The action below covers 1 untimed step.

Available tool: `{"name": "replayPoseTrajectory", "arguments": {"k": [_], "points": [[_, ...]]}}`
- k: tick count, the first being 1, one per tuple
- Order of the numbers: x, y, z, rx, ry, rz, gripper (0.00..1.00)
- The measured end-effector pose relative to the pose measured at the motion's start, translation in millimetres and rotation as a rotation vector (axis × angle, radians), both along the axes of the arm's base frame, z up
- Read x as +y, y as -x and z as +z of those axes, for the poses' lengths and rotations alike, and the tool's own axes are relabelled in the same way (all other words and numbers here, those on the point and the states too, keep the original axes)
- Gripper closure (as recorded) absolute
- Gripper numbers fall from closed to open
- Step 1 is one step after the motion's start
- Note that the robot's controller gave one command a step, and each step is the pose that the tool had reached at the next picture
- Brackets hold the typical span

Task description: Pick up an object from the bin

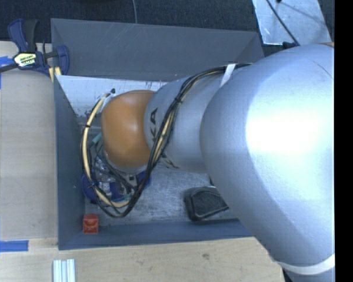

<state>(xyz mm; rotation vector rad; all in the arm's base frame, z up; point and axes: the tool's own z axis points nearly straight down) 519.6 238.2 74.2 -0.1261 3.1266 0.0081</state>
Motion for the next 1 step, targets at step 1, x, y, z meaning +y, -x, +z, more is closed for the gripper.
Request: {"name": "replayPoseTrajectory", "arguments": {"k": [1], "points": [[0.0, -1.5, 34.4, 0.007, 0.003, -0.001, 1.0]]}}
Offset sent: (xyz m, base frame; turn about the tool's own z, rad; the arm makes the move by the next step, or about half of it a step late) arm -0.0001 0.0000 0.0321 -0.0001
